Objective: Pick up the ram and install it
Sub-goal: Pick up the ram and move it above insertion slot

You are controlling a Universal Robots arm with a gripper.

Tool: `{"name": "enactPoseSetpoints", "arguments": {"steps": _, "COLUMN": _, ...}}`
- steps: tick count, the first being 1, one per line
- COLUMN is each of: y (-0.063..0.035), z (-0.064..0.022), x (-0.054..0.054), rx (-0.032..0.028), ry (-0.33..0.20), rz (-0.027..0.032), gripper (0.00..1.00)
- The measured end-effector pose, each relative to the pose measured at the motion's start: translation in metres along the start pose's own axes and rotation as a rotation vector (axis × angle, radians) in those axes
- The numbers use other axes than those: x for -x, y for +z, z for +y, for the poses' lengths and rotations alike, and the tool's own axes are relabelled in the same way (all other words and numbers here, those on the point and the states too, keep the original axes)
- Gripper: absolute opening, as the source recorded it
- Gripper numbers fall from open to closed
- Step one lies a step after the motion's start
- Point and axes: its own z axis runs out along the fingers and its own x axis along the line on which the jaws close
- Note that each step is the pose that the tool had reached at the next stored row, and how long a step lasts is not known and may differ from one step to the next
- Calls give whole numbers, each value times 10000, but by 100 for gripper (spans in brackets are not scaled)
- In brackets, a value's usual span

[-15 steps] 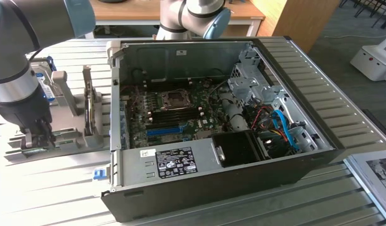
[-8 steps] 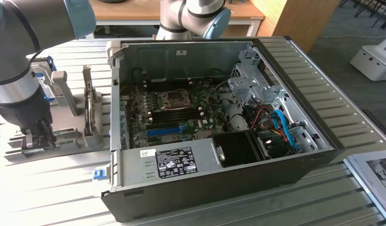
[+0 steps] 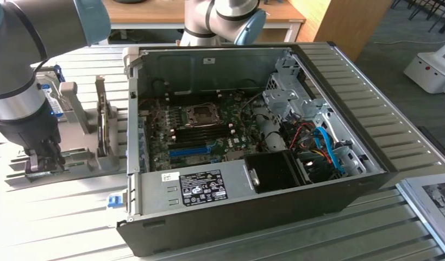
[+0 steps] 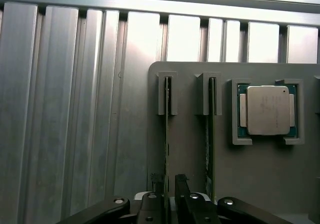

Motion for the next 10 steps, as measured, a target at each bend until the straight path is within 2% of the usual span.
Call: {"name": "enactPoseSetpoints", "arguments": {"steps": 10, "y": -6, "z": 0, "x": 1, "rx": -2, "ry": 0, "rz": -2, "gripper": 24}}
